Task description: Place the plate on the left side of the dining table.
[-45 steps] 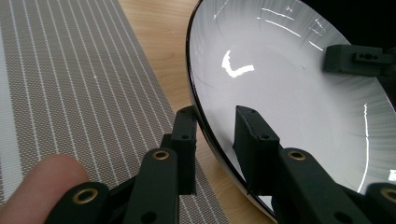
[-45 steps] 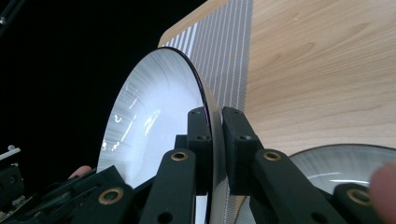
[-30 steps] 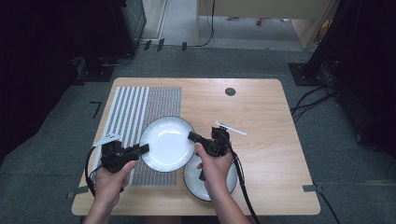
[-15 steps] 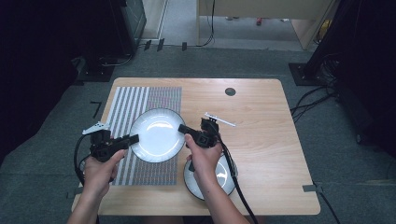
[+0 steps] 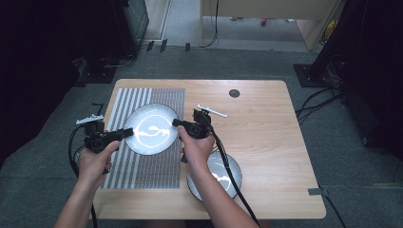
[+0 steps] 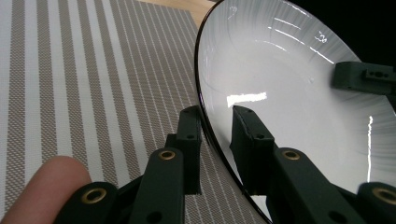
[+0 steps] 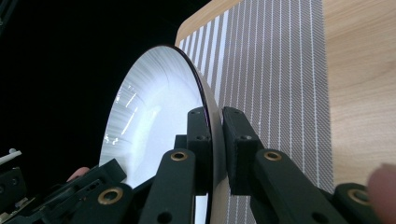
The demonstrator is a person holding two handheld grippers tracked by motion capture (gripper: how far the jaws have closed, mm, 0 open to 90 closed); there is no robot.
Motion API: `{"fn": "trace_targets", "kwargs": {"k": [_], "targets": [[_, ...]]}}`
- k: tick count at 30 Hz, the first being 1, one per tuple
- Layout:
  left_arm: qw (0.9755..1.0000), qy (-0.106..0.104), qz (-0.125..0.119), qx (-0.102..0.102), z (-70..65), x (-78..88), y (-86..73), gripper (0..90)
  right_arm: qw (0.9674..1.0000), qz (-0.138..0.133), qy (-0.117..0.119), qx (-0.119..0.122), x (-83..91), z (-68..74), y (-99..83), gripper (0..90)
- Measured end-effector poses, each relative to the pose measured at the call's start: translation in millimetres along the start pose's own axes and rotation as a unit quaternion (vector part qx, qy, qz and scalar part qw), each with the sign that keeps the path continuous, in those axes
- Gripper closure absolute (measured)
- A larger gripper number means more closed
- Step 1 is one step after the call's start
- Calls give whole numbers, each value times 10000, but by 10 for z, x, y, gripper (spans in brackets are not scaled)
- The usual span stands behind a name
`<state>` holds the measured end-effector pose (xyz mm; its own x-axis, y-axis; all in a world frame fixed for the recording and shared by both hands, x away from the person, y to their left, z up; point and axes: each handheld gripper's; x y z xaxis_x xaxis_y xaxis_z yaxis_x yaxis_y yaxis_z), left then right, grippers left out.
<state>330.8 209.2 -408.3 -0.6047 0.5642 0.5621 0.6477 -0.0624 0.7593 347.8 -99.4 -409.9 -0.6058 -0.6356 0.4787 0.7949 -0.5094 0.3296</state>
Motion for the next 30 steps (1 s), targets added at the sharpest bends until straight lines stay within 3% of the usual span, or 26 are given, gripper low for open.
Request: {"fn": "trace_targets", "kwargs": {"k": [9,13,24,30], "targets": [[9992,279,158,227,297,-89,54,747,9998,49,-175,-13,-341,66,-5,824],[9984,373,245,350,443,-188,52,748,9996,57,-249,-134,-531,64,15,819],[9933,801,581,597,749,-636,-16,747,9968,281,-562,-498,-1052,-208,91,816],[9905,969,714,664,864,-751,-55,747,9961,354,-592,-555,-1240,-329,62,818]]}}
Point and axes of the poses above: each handheld gripper's, and its own axes: x roughly backward along the jaws, y roughly out of its top, z roughly to its left, and after that the axes turned 8 degrees about -x, right-handed
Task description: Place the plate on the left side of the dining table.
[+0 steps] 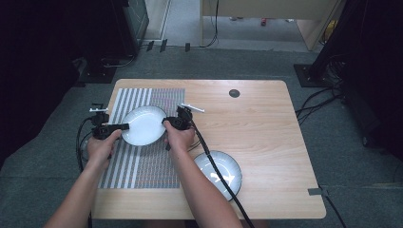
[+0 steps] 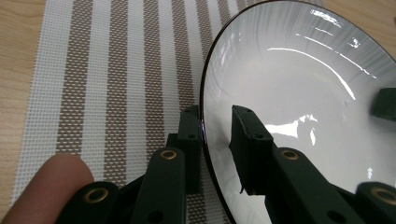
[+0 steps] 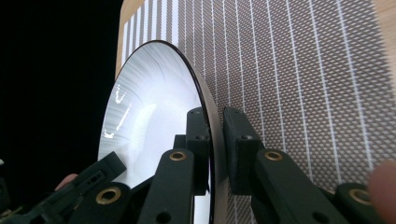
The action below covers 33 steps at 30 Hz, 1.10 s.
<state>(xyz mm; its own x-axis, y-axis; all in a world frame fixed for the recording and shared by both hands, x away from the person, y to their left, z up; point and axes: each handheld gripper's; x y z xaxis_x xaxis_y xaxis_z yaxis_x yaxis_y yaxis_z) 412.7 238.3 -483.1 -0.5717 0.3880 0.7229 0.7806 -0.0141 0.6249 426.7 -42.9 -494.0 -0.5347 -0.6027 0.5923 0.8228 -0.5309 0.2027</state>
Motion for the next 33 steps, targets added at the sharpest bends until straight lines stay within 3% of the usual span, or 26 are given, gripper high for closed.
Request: {"fn": "trace_targets", "kwargs": {"k": [5,12,16,20,24,29,33], "targets": [[9995,192,131,-205,-32,-91,-9,737,9999,-23,-95,81,-79,-46,11,816],[9995,270,104,-93,-53,-156,-13,737,9999,-22,-110,27,-117,-102,43,813],[9995,267,88,-157,-70,-163,-15,740,9998,118,-172,-42,-140,-139,61,797],[9994,204,83,-274,-105,-175,-21,659,9995,220,-129,173,-165,-161,56,722],[9998,-13,119,-144,-105,-119,-13,550,9980,98,-194,602,-138,-122,25,686],[9999,139,-33,35,-100,6,2,408,9892,-468,-253,1364,-60,-37,-2,621],[9998,81,-58,-149,-184,81,-16,340,9825,-748,-217,1693,61,23,24,587]]}}
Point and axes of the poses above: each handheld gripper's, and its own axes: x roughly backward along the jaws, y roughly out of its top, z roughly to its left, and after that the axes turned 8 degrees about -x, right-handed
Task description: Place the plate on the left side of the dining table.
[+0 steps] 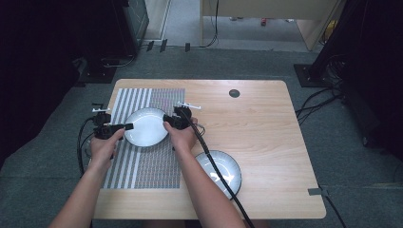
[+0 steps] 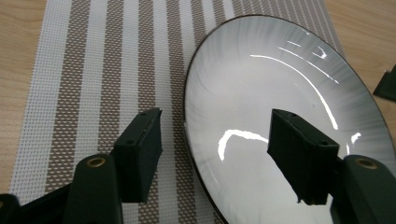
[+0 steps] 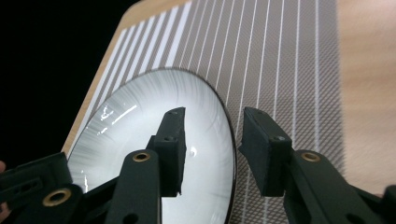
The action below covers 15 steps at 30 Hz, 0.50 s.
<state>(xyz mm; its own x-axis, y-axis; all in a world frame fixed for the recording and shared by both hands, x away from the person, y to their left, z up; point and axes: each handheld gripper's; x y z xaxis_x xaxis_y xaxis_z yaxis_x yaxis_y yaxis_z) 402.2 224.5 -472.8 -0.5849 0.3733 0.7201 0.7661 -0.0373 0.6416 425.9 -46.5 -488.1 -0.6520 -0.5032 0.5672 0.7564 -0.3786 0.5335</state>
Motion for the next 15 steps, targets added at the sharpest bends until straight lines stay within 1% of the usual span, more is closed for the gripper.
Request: {"fn": "trace_targets", "kwargs": {"k": [2,4,6,8,9,11,13,15], "targets": [[9999,-66,-14,-110,-61,41,-12,303,9998,-92,42,155,59,2,27,575],[9996,-172,-60,-210,-128,95,-22,278,9995,-174,156,189,135,5,53,581],[9991,-280,-114,-309,-192,152,-29,255,9987,-336,356,148,227,10,76,577],[9986,-333,-184,-355,-247,204,-32,239,9979,-402,494,124,311,15,94,564],[9984,-351,-215,-375,-269,226,-32,231,9978,-406,509,120,353,19,102,555],[9980,-394,-266,-421,-308,264,-36,212,9973,-449,551,166,430,24,121,505],[9974,-452,-328,-462,-340,293,-44,193,9968,-586,424,329,511,34,133,480],[9966,-528,-403,-486,-368,324,-56,187,9961,-634,436,422,586,44,146,426]]}}
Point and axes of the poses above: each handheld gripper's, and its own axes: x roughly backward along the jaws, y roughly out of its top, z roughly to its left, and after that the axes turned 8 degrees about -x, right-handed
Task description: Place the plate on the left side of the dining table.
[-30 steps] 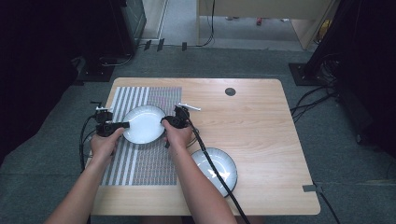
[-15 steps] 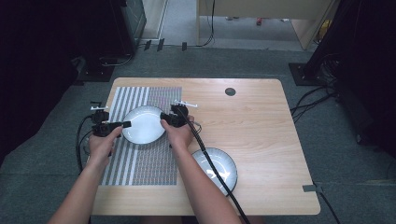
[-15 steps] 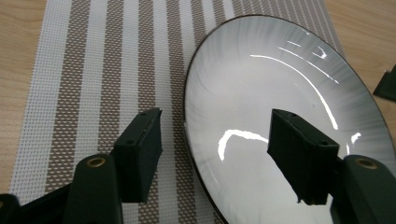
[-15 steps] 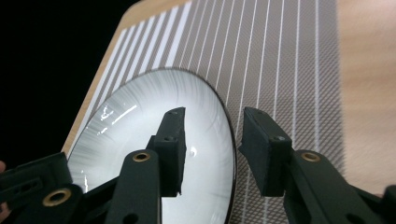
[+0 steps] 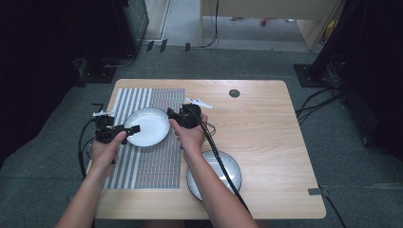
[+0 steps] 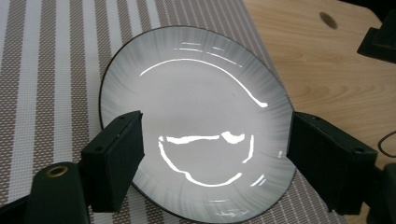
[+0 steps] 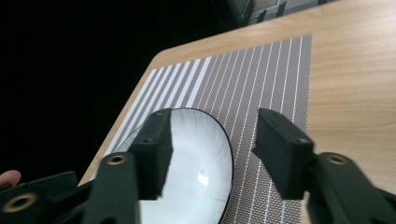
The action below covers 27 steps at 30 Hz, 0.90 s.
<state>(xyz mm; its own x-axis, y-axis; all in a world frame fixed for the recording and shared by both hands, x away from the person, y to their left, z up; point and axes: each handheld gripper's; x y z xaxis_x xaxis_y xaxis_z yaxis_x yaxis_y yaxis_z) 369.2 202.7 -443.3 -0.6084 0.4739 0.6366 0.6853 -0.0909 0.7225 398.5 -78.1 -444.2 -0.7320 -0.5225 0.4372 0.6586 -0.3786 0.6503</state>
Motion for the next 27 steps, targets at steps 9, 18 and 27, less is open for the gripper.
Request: {"fn": "trace_targets", "kwargs": {"k": [9,18,27], "targets": [[9997,-114,-168,-115,-179,108,-16,182,9996,-43,260,27,319,-7,102,344],[9992,-217,-247,-240,-407,184,-24,182,9992,-41,215,349,617,-131,137,288],[9987,-192,-247,-399,-594,162,-74,182,9991,48,216,368,896,-345,102,263]]}}
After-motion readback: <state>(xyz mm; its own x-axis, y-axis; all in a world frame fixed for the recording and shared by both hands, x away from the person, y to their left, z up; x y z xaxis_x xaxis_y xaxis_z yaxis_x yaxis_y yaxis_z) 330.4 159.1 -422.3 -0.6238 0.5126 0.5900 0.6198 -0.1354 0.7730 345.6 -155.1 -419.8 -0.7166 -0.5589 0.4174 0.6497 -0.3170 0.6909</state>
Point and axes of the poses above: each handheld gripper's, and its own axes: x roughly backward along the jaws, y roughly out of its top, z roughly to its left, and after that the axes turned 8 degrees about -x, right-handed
